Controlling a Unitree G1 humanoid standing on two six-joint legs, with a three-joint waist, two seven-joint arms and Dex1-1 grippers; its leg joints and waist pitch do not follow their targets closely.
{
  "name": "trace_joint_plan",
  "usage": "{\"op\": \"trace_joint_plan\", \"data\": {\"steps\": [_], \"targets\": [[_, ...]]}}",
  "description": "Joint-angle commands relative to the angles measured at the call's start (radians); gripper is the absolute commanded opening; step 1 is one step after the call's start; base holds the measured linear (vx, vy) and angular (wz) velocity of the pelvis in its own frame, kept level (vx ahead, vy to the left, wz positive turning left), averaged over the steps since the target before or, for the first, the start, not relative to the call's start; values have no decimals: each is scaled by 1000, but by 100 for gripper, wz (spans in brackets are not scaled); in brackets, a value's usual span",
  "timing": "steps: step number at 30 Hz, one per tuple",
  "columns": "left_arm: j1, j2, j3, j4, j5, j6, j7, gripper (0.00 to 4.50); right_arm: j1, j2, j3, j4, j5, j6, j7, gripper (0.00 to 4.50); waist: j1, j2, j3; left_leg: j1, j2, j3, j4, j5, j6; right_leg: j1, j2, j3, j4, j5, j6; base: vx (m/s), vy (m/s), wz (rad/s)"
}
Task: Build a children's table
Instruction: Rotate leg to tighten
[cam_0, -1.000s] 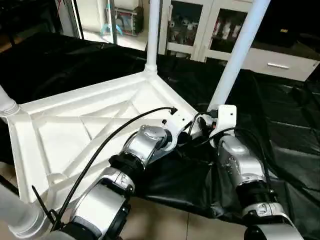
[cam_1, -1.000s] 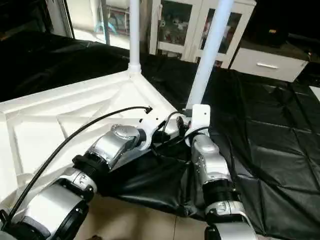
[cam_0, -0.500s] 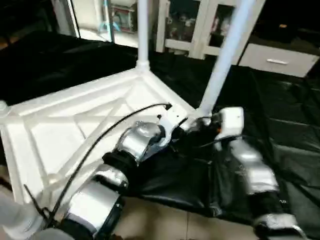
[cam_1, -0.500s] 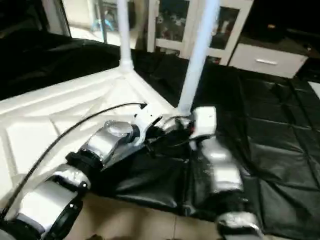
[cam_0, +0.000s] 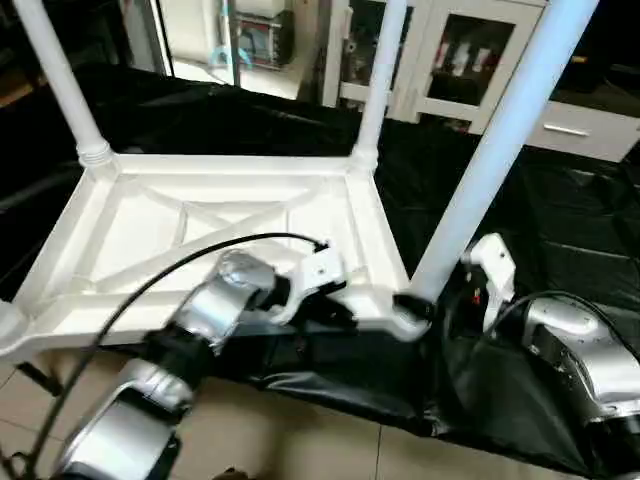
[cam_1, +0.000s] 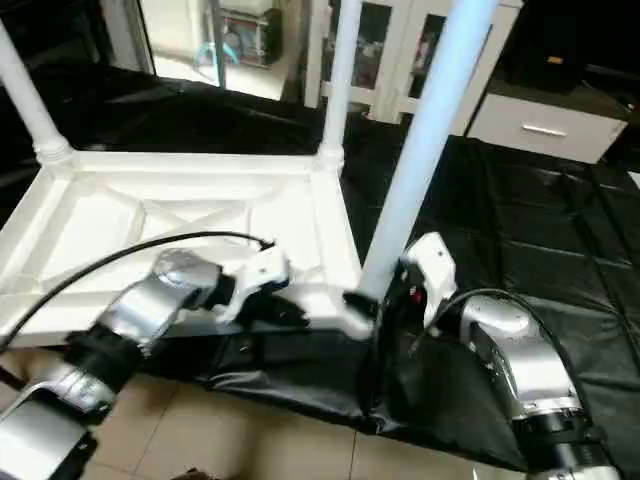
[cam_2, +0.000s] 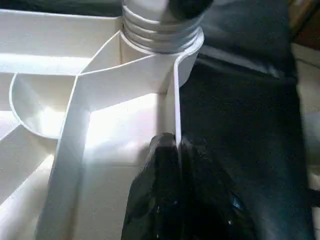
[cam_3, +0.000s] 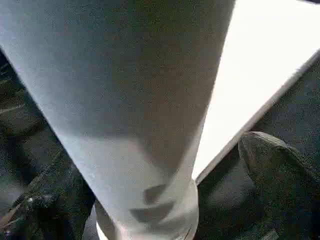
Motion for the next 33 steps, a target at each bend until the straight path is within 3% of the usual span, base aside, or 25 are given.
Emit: {"op": "trace_joint_plan", "data": {"steps": [1, 12, 18, 26, 27, 33], "targets": [[15, -18, -44, -30, -23, 1, -70, 0, 1, -35, 21, -4, -20, 17, 40, 442, -3, -15, -53, 12, 57, -23, -85, -245, 42, 39, -58, 35, -70, -292, -205, 0, 0, 0], [19, -5, -39, -64, -19, 25, -65, 0, -26, -60, 85, 23, -53, -23, 134, 442, -1, -19, -56, 12, 55, -21, -79, -194, 57, 39, -56, 33, -63, -245, -222, 0, 0, 0], [26, 0, -38, -74, -17, 31, -69, 0, -32, -50, 80, 40, -61, -33, 140, 372, 0, -20, -56, 12, 54, -21, -77, -197, 59, 40, -57, 33, -63, -253, -223, 0, 0, 0], [30, 7, -43, -85, -16, 43, -75, 0, -39, -52, 81, 55, -57, -45, 156, 322, 0, -15, -58, 13, 54, -20, -74, -178, 68, 42, -55, 33, -58, -213, -241, 0, 0, 0], [30, 8, -44, -86, -16, 43, -76, 0, -39, -52, 81, 55, -56, -45, 158, 295, 0, -16, -59, 13, 54, -20, -74, -173, 69, 42, -54, 32, -56, -202, -243, 0, 0, 0], [28, 9, -46, -86, -13, 55, -74, 0, -34, -32, 80, 71, -67, -49, 133, 272, -1, -13, -59, 13, 53, -20, -74, -173, 68, 43, -53, 32, -56, -187, -254, 0, 0, 0]]}}
